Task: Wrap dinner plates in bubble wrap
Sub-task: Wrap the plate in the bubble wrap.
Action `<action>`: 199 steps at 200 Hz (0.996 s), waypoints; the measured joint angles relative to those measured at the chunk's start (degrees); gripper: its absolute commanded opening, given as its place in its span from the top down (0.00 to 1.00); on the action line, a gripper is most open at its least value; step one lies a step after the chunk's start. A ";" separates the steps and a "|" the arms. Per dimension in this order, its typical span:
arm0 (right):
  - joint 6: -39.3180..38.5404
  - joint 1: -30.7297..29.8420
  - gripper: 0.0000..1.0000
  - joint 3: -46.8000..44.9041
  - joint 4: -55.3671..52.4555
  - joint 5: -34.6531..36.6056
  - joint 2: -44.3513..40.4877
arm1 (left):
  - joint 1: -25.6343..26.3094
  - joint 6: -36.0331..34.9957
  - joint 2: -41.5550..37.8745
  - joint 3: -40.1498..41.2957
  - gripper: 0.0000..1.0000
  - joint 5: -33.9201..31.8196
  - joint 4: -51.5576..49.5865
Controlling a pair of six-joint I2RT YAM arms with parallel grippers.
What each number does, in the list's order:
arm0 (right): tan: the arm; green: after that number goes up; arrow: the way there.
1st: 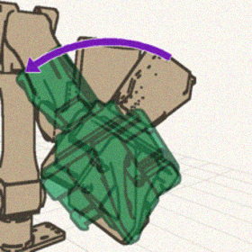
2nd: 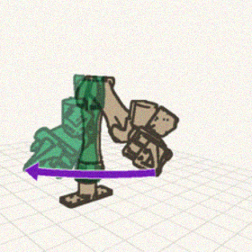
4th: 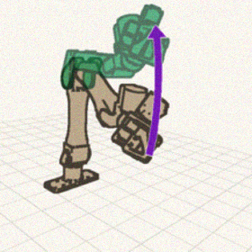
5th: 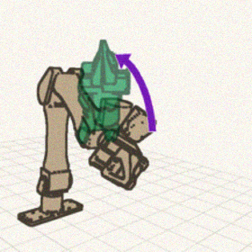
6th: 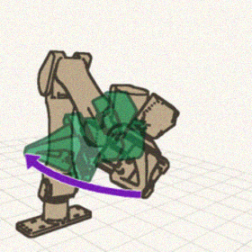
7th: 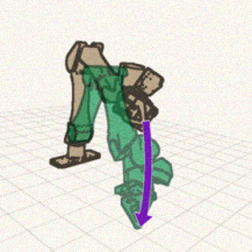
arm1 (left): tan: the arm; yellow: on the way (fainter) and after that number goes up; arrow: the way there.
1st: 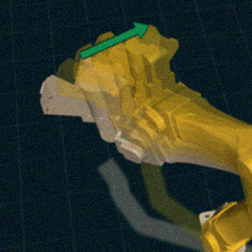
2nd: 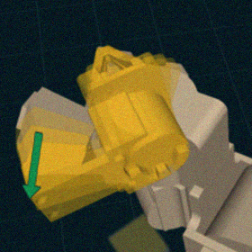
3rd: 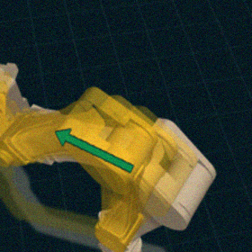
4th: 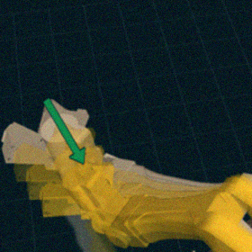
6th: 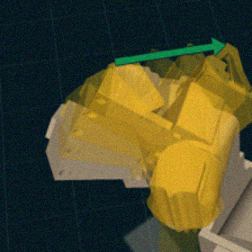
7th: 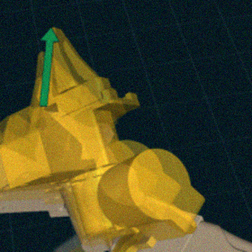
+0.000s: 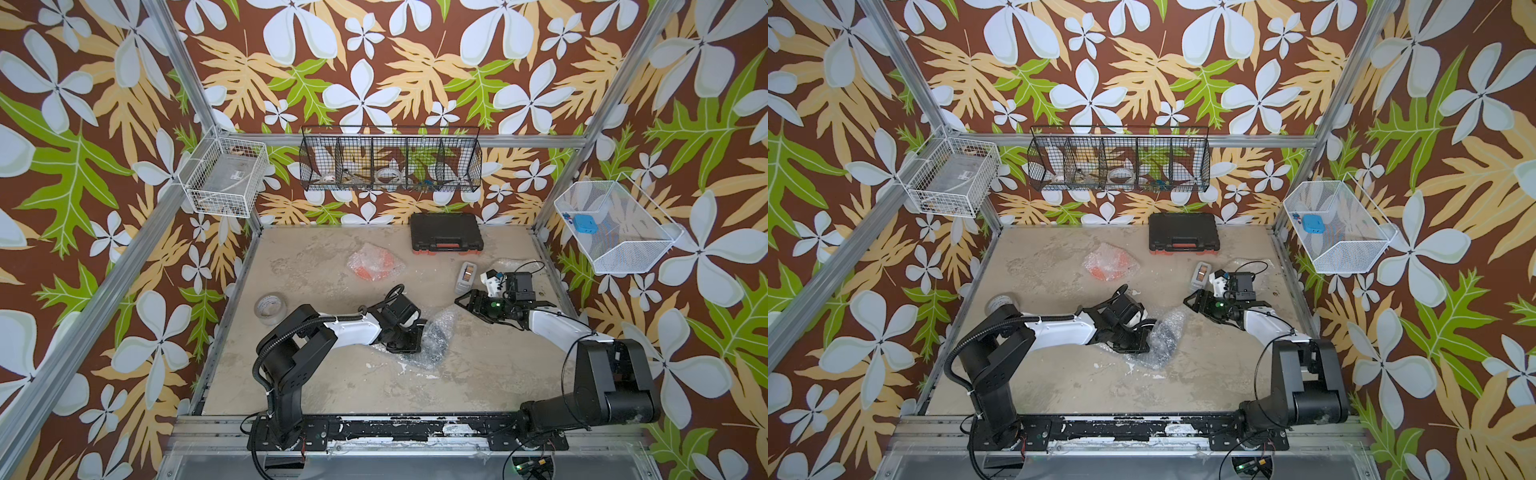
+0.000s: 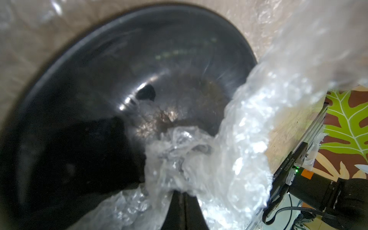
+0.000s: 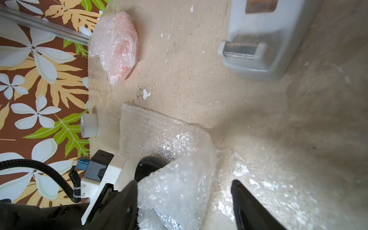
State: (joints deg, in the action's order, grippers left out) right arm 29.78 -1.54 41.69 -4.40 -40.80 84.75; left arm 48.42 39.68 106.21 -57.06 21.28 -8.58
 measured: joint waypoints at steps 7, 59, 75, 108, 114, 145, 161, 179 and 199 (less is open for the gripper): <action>0.04 -0.02 0.24 -0.24 1.27 -0.92 0.90 | 0.00 -0.17 -0.07 0.00 0.97 0.00 0.00; 1.73 0.00 0.42 0.70 7.74 -5.51 5.99 | 0.00 -0.57 -0.28 0.07 0.97 0.02 0.02; 1.64 0.02 0.52 1.16 7.80 -5.49 6.36 | 0.00 -0.57 -0.31 0.07 0.97 0.02 0.04; 1.46 0.02 0.61 1.16 7.69 -5.44 6.43 | 0.00 -0.57 -0.39 0.04 0.97 0.02 0.04; 1.44 0.02 0.59 1.16 7.61 -5.42 6.45 | 0.00 -0.57 -0.39 0.04 0.97 0.02 0.04; 0.59 0.00 0.44 1.27 5.60 -4.70 6.78 | 0.00 -0.57 -0.37 0.02 0.97 0.02 0.02; -0.02 -0.09 0.43 1.53 3.80 -3.69 7.02 | 0.02 -0.57 -0.33 0.00 0.97 0.02 0.00; -0.22 -0.31 0.43 1.53 2.56 -2.91 7.08 | 0.00 -0.57 -0.17 -0.07 0.97 0.02 -0.02; -0.46 -0.72 0.40 1.84 1.05 -2.05 7.65 | 0.00 -0.57 -0.20 -0.07 0.97 0.02 -0.04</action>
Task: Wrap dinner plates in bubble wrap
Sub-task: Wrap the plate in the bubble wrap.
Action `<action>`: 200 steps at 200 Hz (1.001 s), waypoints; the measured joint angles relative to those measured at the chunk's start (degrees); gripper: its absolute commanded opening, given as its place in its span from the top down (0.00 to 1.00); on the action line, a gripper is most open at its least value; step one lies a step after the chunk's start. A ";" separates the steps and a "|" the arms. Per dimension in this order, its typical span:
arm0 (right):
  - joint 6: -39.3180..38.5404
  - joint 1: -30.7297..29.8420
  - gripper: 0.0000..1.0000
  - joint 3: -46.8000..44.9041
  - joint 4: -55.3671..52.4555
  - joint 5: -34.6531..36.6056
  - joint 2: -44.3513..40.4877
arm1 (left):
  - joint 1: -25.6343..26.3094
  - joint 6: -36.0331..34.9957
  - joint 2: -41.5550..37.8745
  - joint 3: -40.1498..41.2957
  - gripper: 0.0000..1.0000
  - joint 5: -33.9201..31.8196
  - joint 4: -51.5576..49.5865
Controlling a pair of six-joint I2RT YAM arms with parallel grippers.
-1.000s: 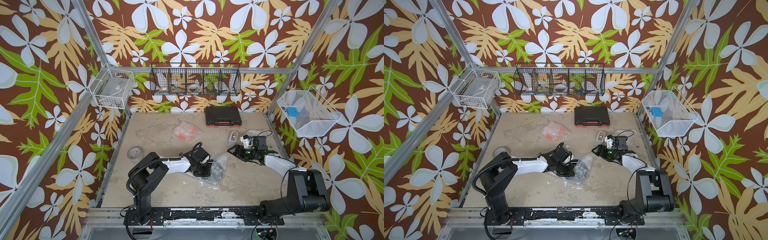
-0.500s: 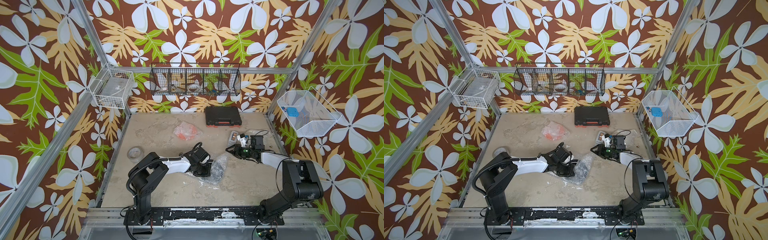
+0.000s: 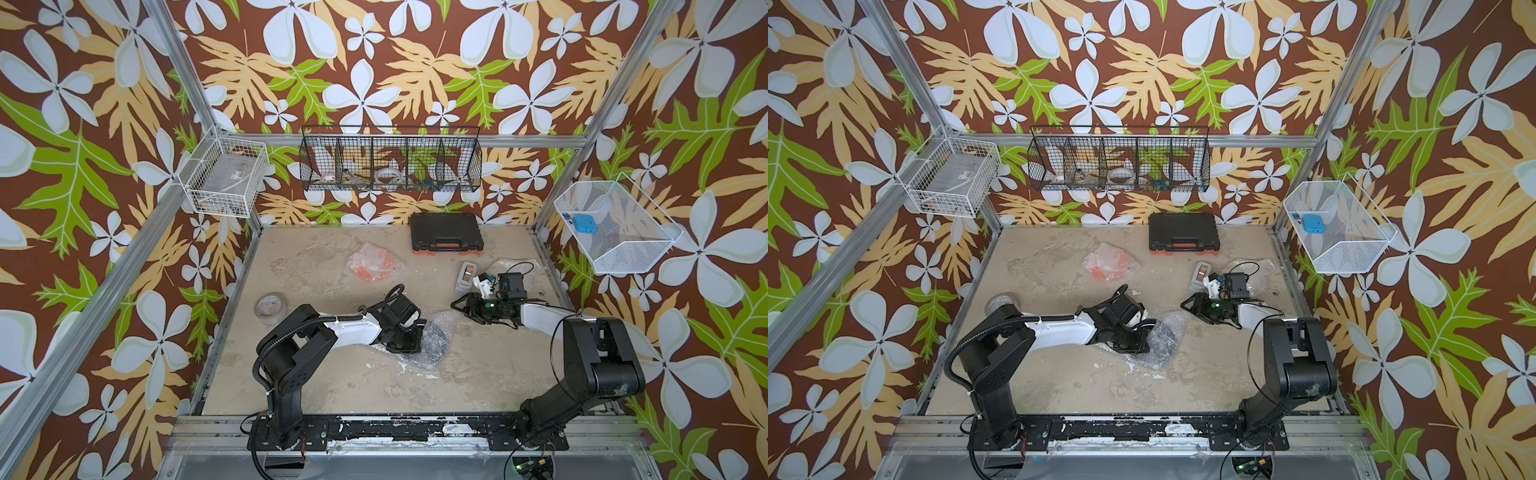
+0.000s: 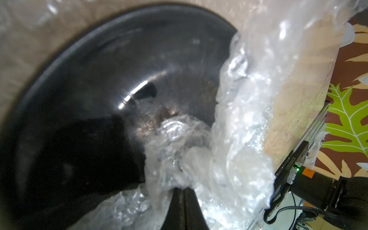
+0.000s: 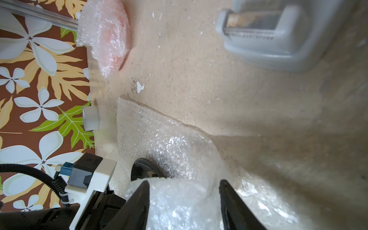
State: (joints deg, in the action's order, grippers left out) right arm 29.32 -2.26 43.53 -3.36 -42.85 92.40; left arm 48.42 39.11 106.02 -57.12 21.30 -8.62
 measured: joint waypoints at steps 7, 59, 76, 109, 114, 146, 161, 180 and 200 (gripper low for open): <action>-0.11 -0.04 0.37 0.13 -0.50 0.59 0.09 | 0.00 0.00 0.02 0.00 0.97 0.02 0.00; -0.42 -0.31 0.32 1.36 -3.39 5.64 0.17 | 0.00 0.00 -0.09 0.11 0.97 0.02 0.11; -0.44 -0.55 0.42 1.57 -3.74 6.84 0.35 | 0.00 0.00 -0.15 0.13 0.97 0.02 0.11; 0.52 -0.63 0.60 1.29 -3.28 5.27 0.76 | 0.00 0.00 -0.15 0.15 0.97 0.02 0.15; 0.70 -0.63 0.62 1.20 -3.23 5.01 0.83 | 0.00 0.00 -0.13 0.15 0.97 0.02 0.15; 1.77 -0.68 0.78 1.38 -3.32 3.80 -0.04 | 0.00 0.00 -0.04 0.09 0.97 0.02 0.13; 1.84 -0.70 0.84 1.62 -3.32 3.63 -0.61 | 0.00 0.00 0.00 -0.20 0.97 0.02 -0.09; 1.97 -0.74 0.89 1.62 -3.58 3.58 -1.25 | 0.00 0.00 0.09 -0.26 0.97 0.02 -0.31; 1.99 -0.83 0.93 1.62 -3.91 3.54 -1.90 | 0.00 0.00 0.09 -0.37 0.97 0.04 -0.42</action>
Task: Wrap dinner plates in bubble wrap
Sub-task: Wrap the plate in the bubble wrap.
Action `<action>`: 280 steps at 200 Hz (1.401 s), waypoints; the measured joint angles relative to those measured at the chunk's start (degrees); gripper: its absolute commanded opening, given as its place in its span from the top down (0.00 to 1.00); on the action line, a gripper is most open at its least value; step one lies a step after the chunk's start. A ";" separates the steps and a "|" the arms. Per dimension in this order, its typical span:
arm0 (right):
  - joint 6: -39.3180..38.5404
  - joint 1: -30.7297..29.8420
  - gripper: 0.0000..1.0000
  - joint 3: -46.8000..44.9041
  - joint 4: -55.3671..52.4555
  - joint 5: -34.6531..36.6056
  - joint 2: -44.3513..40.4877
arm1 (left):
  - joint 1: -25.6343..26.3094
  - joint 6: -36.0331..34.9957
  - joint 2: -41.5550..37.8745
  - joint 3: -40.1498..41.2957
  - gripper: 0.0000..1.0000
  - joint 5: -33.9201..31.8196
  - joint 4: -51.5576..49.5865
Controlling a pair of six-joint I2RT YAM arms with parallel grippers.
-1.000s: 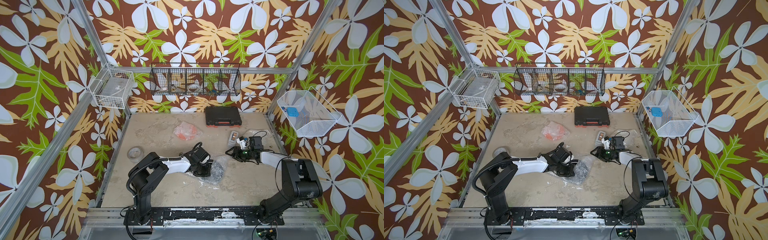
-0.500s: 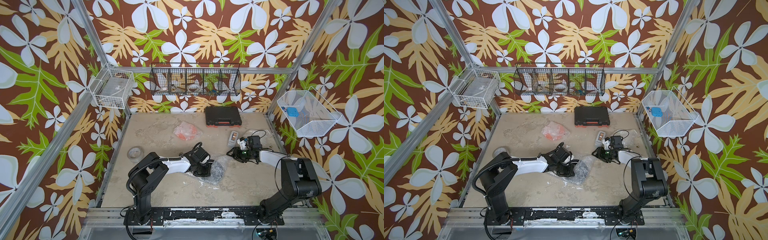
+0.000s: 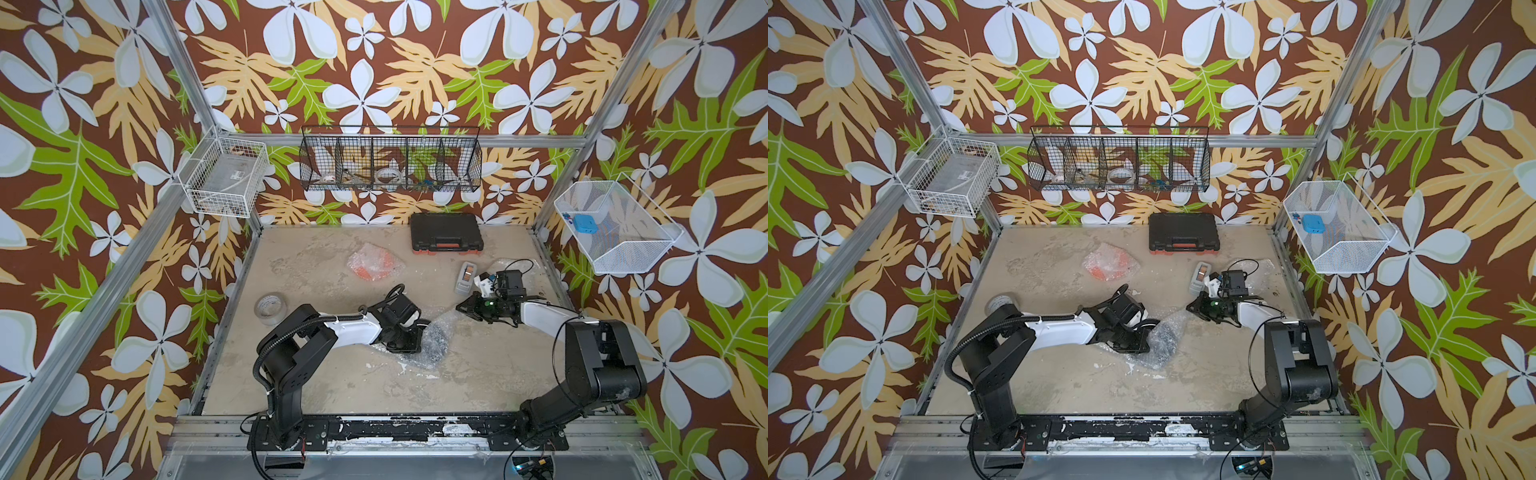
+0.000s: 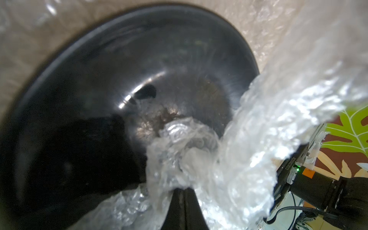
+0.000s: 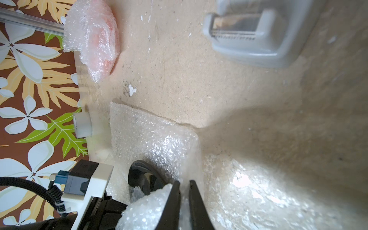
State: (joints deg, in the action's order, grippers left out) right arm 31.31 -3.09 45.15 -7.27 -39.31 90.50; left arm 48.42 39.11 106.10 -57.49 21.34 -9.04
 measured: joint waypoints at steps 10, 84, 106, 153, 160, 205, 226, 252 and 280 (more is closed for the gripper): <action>0.00 -0.11 0.94 0.02 -0.04 -0.07 -0.28 | 0.00 -0.02 0.00 -0.11 0.97 0.00 -0.02; 1.29 -5.20 1.00 -0.50 -1.79 -0.15 -6.14 | 0.00 -0.22 0.39 -0.26 0.97 0.02 -0.20; 2.05 -8.72 1.00 -2.14 -2.01 -0.63 -9.73 | -0.17 -0.22 0.39 -0.13 0.97 0.15 -0.15; 9.27 -20.39 1.00 -9.03 -0.13 -0.74 -16.83 | -2.01 0.31 -1.01 3.74 0.99 3.61 4.81; 10.88 -22.47 1.00 -10.19 0.76 -0.37 -17.35 | -2.21 0.50 -1.07 4.28 0.99 4.22 5.62; 18.60 -31.78 1.00 -15.23 7.87 2.43 -14.12 | -2.67 2.67 -1.81 7.15 1.00 7.39 8.85; 19.93 -32.30 1.00 -16.63 11.85 2.49 -10.29 | -2.73 2.80 -2.08 7.78 0.99 7.63 10.01; 20.76 -33.38 1.00 -17.90 15.85 3.28 -5.99 | -2.82 2.99 -2.56 7.89 0.99 7.54 10.23; 22.49 -35.58 1.00 -20.28 21.68 3.78 -4.66 | -2.89 2.97 -4.20 6.38 0.98 5.55 4.50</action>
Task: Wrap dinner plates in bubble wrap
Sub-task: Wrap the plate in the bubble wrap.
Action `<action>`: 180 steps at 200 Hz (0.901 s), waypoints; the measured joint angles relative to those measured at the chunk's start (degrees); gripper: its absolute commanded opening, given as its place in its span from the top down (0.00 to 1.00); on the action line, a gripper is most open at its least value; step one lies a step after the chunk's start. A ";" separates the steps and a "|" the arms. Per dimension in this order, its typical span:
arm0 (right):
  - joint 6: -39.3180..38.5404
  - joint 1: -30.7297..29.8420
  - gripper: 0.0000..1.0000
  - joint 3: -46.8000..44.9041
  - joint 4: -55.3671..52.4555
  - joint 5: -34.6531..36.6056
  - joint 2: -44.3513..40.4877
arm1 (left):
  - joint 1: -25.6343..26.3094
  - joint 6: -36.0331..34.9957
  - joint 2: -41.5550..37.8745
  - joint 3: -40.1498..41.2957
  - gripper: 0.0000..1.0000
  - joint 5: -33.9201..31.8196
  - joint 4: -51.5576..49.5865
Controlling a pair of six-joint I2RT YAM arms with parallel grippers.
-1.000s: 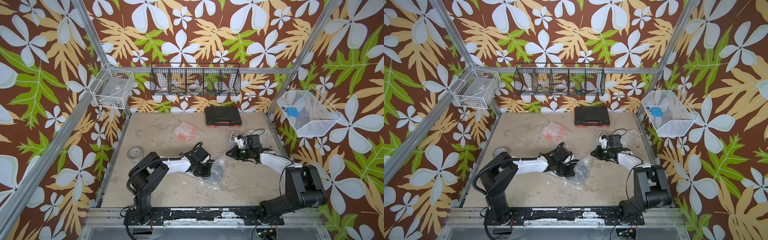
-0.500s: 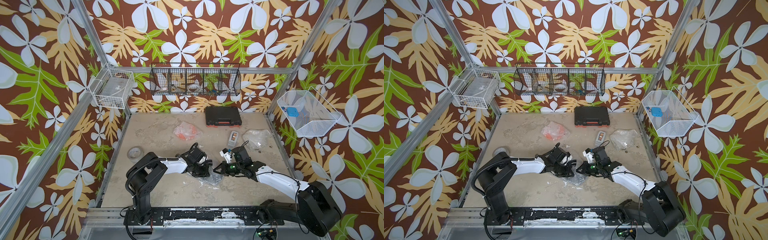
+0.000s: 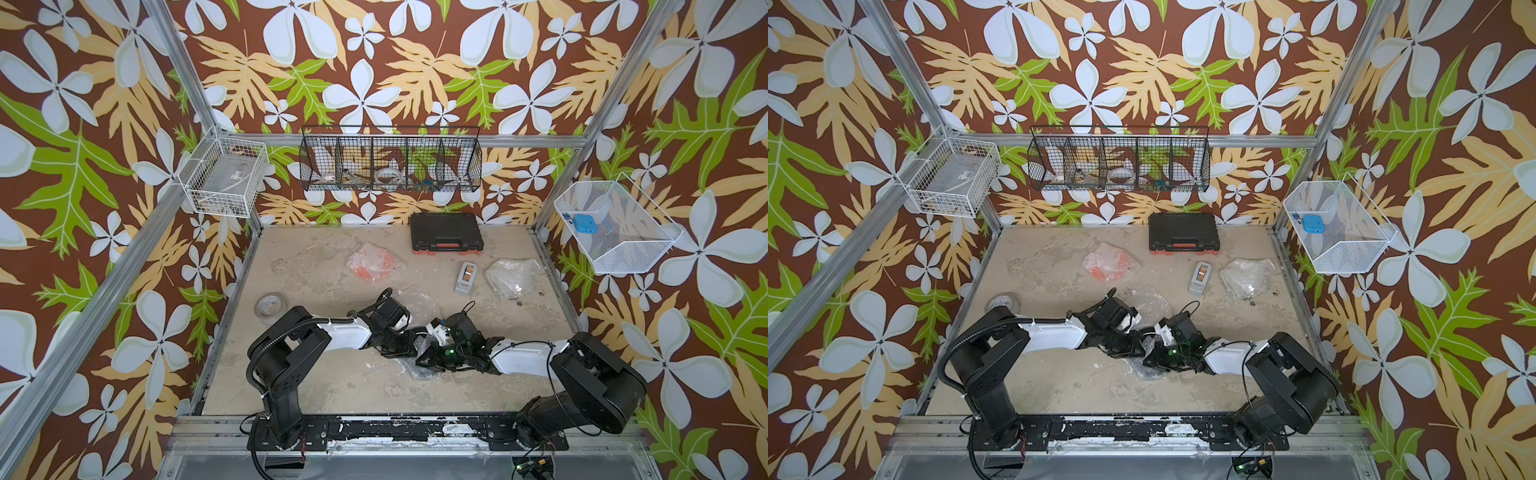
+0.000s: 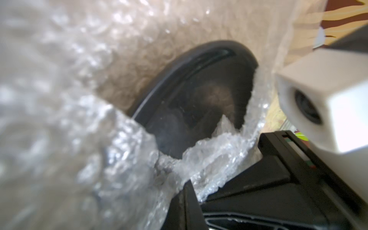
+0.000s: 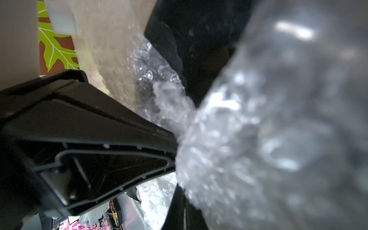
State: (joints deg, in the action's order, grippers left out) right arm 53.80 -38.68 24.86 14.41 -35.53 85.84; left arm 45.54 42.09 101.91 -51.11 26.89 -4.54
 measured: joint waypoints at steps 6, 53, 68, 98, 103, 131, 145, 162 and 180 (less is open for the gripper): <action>0.24 -0.52 1.00 -0.61 1.22 -0.02 -0.02 | 0.00 -0.02 -0.57 -0.57 0.97 -0.92 -1.73; 5.77 -4.61 1.00 -1.64 3.63 3.02 -0.98 | 0.87 -0.22 -4.42 -4.92 0.97 -3.56 -7.56; 6.67 -5.22 1.00 -1.60 3.85 4.04 -1.01 | 2.05 0.22 -3.08 -4.96 0.97 -1.95 -6.88; 7.69 -5.46 1.00 -1.33 3.39 4.44 -1.22 | 3.30 1.33 0.55 -2.69 0.97 0.66 -3.48; 7.67 -5.46 1.00 -1.25 3.13 4.48 -1.38 | 3.28 1.36 0.98 -2.21 0.97 1.16 -2.62; 7.37 -5.49 0.77 0.39 -1.68 5.31 -3.56 | 3.15 0.79 2.49 -0.68 0.98 2.38 0.70; 5.51 -5.38 0.64 3.23 -8.57 5.16 -6.38 | 3.13 -0.46 2.91 0.11 0.98 2.10 1.68; 1.44 -4.04 0.63 6.01 -16.76 4.76 -10.34 | 2.95 -1.55 2.97 1.09 0.99 2.38 3.72; -1.44 1.03 0.77 6.86 -18.53 6.14 -13.84 | 3.06 -2.21 2.75 2.16 0.99 2.47 5.84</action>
State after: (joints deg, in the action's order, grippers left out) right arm 52.36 -37.65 31.73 -4.12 -29.39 72.01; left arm 48.60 39.88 104.66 -48.95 29.36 1.30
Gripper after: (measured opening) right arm 0.325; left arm 0.050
